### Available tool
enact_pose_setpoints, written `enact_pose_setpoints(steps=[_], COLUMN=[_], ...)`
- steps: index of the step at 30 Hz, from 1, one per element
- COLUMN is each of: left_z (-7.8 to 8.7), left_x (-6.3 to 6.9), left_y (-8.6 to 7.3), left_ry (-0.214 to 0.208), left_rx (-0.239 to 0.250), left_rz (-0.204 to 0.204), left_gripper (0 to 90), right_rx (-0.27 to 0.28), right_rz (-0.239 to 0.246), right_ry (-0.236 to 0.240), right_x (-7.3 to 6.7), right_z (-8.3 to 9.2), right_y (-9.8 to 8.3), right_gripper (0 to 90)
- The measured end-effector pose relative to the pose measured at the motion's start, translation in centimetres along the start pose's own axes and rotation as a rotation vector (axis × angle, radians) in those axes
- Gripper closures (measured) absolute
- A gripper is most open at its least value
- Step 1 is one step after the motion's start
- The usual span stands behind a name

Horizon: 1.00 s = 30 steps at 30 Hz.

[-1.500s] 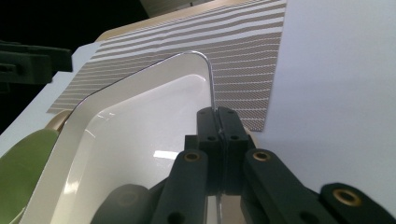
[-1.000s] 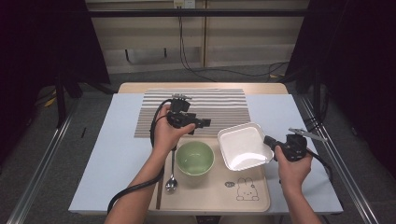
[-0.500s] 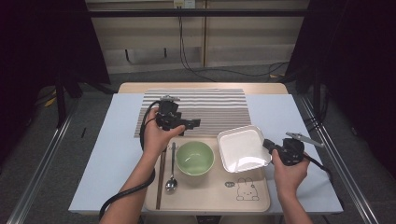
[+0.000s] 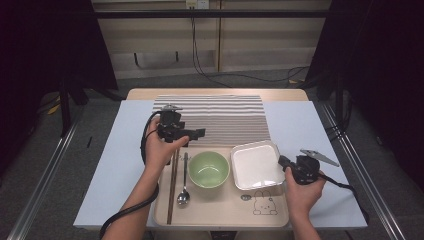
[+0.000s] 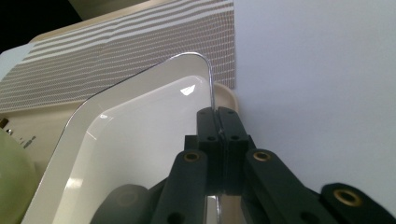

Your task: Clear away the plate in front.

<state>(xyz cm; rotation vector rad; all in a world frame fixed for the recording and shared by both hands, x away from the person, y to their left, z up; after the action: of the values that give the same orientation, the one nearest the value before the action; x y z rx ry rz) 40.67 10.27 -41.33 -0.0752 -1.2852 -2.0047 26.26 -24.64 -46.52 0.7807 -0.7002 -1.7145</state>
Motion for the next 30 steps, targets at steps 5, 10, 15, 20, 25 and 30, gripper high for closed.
enact_pose_setpoints(steps=[5, 10, 15, 20, 25, 30], left_z=[0.6, 0.7, 0.8, 1.2, 1.4, 1.8], left_x=[-0.1, -0.2, -0.4, -0.4, -0.4, -0.7], left_y=[-0.1, -0.2, -0.4, -0.3, -0.3, -0.4], left_ry=[0.007, 0.011, 0.012, 0.015, 0.028, 0.038], left_rx=[0.013, 0.015, 0.018, 0.027, 0.038, 0.039], left_rz=[0.008, 0.007, 0.019, 0.025, 0.030, 0.032], left_gripper=[8.9, 9.3, 9.3, 9.4, 9.4, 9.4], right_rx=[-0.012, -0.018, -0.007, 0.003, -0.013, -0.001], right_rz=[0.004, -0.016, -0.027, -0.023, -0.027, -0.020], right_ry=[-0.026, -0.022, -0.030, -0.039, -0.034, -0.022], right_x=[-0.4, -0.7, -0.8, -0.8, -0.8, -0.8], right_z=[-0.1, 0.2, 0.4, 0.8, 1.0, 1.2], right_y=[-0.9, -1.6, -2.2, -2.9, -3.3, -3.5], right_gripper=[89.6, 89.5, 89.4, 89.3, 88.6, 80.3])
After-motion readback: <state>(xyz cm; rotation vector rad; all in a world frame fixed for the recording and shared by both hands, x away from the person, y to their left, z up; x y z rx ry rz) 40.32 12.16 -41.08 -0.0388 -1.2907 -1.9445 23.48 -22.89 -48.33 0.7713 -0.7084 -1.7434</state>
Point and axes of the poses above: each handheld gripper's, and its own axes: z roughly backward along the jaws, y roughly out of its top, x roughly to its right, the point moved 2 cm from there along -z, roughly forward along the jaws, and after that the axes turned 14 degrees about -y, right-handed, at the moved point
